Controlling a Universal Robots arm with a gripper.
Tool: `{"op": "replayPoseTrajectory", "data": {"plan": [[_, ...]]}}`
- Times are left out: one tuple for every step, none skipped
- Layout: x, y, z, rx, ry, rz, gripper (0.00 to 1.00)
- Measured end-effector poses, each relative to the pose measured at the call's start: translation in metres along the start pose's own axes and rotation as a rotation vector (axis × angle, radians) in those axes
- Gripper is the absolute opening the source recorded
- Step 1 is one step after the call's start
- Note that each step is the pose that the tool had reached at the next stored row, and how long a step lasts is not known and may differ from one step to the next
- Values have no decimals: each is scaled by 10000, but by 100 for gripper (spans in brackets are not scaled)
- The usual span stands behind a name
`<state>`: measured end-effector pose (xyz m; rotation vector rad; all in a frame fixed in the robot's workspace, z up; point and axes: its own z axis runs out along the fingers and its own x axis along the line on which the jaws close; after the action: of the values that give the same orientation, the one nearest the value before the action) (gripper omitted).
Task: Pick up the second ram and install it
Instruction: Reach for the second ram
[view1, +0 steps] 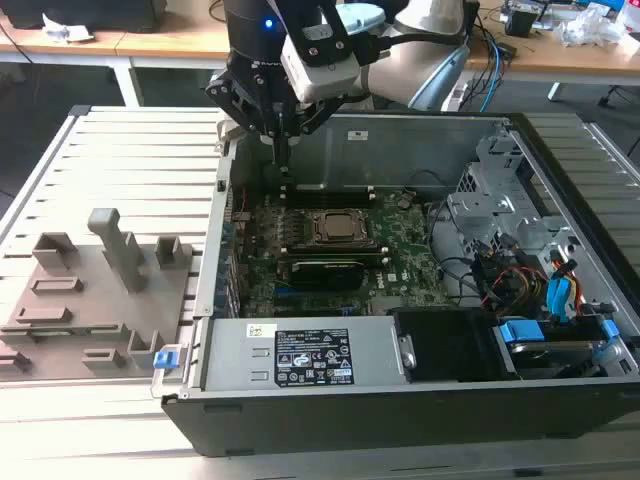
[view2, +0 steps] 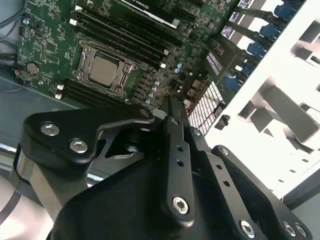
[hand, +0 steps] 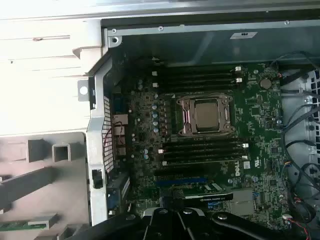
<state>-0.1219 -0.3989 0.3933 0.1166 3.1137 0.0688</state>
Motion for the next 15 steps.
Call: {"op": "replayPoseTrajectory", "data": {"plan": [[10,-1,0,-1,-1,2,11],[60,-5,-2,0,0,1,11],[110,-8,-3,0,-1,0,11],[130,-10,-4,0,0,0,11],[148,-11,-4,0,-1,-1,11],[217,-16,-6,0,0,1,11],[266,-20,-7,0,0,0,11],[299,-22,-8,0,0,0,11],[331,-25,-9,0,0,-1,11],[350,-26,-9,-1,-1,0,11],[363,-27,-10,0,0,0,11],[379,-28,-10,0,0,1,11],[397,-29,-11,0,0,1,11],[422,-31,-11,0,0,0,11],[440,-33,-12,0,0,0,11]]}}
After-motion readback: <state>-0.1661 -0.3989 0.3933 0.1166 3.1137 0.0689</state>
